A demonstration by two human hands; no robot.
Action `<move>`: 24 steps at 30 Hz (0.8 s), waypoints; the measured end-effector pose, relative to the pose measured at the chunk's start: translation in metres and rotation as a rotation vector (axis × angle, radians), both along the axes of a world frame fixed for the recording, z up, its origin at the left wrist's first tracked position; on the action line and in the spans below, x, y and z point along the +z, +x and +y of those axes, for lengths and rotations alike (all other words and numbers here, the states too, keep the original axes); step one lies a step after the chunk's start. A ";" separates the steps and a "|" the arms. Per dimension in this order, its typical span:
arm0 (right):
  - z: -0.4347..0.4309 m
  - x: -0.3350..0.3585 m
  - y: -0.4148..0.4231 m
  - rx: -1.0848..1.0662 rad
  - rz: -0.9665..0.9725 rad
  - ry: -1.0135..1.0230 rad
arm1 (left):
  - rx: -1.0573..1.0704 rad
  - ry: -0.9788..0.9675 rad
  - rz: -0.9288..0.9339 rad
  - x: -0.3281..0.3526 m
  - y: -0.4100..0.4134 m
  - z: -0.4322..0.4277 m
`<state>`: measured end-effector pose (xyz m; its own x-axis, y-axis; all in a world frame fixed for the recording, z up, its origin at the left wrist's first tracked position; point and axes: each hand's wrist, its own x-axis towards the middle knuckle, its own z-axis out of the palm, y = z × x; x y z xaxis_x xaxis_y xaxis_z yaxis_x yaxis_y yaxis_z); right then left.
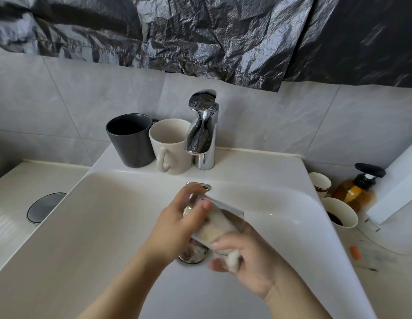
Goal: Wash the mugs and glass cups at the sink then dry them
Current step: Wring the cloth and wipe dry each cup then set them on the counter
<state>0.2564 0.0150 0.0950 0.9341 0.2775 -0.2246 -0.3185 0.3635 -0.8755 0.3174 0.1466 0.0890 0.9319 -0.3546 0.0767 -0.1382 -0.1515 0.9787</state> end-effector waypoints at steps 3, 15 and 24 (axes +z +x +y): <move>-0.009 0.007 -0.003 -0.006 0.017 0.177 | -0.069 0.071 -0.165 -0.002 0.002 0.006; -0.003 0.006 -0.003 0.062 -0.062 0.160 | -0.054 -0.095 -0.031 0.003 -0.001 0.005; 0.009 -0.004 0.003 -0.064 -0.366 -0.457 | -0.092 -0.164 0.350 0.010 0.001 0.003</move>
